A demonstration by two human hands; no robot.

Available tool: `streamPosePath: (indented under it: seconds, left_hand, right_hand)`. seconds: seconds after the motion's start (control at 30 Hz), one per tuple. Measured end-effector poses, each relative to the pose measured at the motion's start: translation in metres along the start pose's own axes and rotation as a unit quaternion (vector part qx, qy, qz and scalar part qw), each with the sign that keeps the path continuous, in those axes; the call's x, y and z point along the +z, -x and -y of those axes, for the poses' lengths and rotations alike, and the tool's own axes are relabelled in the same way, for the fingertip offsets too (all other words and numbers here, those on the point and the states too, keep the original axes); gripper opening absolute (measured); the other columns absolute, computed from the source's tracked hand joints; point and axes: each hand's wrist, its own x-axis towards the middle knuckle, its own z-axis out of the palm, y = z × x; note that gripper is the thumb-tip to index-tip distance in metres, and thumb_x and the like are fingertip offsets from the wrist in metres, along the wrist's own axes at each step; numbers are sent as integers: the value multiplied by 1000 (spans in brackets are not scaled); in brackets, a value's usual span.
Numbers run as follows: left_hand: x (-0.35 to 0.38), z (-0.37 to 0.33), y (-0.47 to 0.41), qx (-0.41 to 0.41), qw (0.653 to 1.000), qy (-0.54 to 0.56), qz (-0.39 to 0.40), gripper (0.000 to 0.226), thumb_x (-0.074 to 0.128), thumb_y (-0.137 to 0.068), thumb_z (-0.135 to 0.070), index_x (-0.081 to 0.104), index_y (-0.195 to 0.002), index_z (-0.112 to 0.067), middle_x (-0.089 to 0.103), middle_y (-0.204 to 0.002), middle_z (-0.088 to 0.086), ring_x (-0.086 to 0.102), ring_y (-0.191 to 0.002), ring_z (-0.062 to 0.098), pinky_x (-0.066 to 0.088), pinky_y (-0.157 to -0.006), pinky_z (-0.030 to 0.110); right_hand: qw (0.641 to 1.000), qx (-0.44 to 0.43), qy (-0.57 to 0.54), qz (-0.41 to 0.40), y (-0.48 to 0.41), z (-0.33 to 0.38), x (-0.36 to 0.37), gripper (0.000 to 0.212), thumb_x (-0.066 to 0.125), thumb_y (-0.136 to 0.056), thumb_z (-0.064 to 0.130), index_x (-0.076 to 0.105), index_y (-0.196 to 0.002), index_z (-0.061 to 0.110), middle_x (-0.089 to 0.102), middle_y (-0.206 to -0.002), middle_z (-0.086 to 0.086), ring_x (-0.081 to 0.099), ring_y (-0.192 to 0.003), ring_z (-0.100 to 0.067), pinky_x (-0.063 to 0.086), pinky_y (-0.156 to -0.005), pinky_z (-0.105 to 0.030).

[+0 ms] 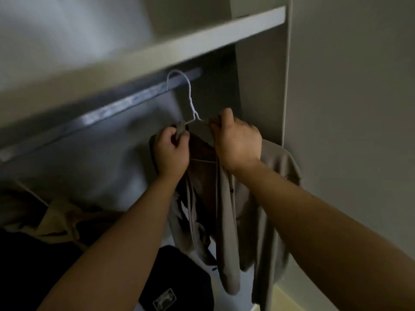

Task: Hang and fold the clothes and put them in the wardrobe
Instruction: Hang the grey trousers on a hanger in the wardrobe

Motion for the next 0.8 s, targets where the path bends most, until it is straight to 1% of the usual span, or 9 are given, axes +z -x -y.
streamPosePath:
  seconds: [0.03, 0.1, 0.2, 0.27, 0.37, 0.47, 0.57, 0.67, 0.8]
  left_hand:
    - [6, 5, -4, 23, 999, 3, -31, 23, 57, -83, -49, 49, -67, -36, 55, -75, -6, 50, -66, 3, 32, -60, 12]
    - [15, 14, -14, 72, 994, 3, -87, 22, 56, -85, -48, 48, -71, -33, 55, -78, -4, 46, -68, 7, 28, -60, 10]
    - [22, 26, -27, 126, 984, -3, -127, 16, 67, -85, -32, 55, -88, -21, 59, -97, 7, 49, -81, 10, 29, -69, 9]
    - [23, 35, -29, 139, 982, -20, -127, 25, 72, -81, -22, 58, -101, -15, 58, -110, 8, 55, -92, 18, 31, -75, 13]
    - [18, 50, -27, 136, 983, -21, -122, 37, 70, -80, -20, 52, -111, -18, 54, -120, 5, 58, -101, 24, 41, -80, 26]
    - [10, 66, -22, 163, 980, -15, -111, 37, 68, -83, -17, 50, -114, -24, 50, -120, 0, 57, -100, 22, 53, -86, 39]
    - [2, 78, -22, 159, 981, 6, -111, 38, 68, -85, -15, 53, -118, -25, 56, -121, 2, 60, -104, 22, 55, -92, 46]
    - [-1, 86, -23, 137, 984, 22, -108, 43, 72, -84, -14, 53, -120, -28, 62, -116, 1, 65, -99, 23, 57, -89, 47]
    - [-5, 103, -26, 138, 985, 26, -101, 51, 72, -81, -8, 53, -122, -32, 62, -107, 0, 64, -87, 21, 58, -81, 42]
  right_hand:
    - [1000, -13, 5, -21, -4, -1, 7, 34, 45, -103, 37, 46, -130, 16, 69, -99, -4, 66, -83, -26, 52, -72, -40]
    - [997, -34, 14, -68, -12, -3, 21, 36, 50, -101, 36, 45, -130, 16, 68, -96, -4, 64, -78, -25, 47, -63, -38]
    - [992, -43, 18, -118, -20, 0, 37, 33, 55, -99, 35, 44, -126, 18, 63, -89, -2, 55, -69, -20, 38, -57, -35]
    - [989, -54, 10, -134, -22, 5, 48, 32, 53, -100, 36, 43, -125, 19, 61, -87, -1, 56, -70, -21, 39, -57, -36]
    - [981, -84, 34, -170, -23, 18, 64, 45, 57, -99, 31, 40, -138, 16, 62, -89, -2, 57, -69, -20, 41, -55, -38]
    - [973, -105, 58, -195, -26, 26, 74, 54, 56, -100, 28, 33, -147, 14, 55, -85, 0, 53, -67, -18, 37, -54, -36]
    - [970, -123, 56, -200, -34, 31, 78, 51, 52, -102, 30, 33, -147, 14, 55, -85, 0, 53, -67, -19, 37, -54, -37]
    - [974, -116, 56, -185, -47, 38, 80, 48, 51, -102, 33, 36, -143, 16, 55, -84, 1, 53, -67, -20, 41, -55, -37]
    - [976, -129, 65, -166, -49, 48, 95, 36, 59, -98, 30, 43, -129, 20, 47, -71, 6, 42, -54, -12, 23, -47, -30]
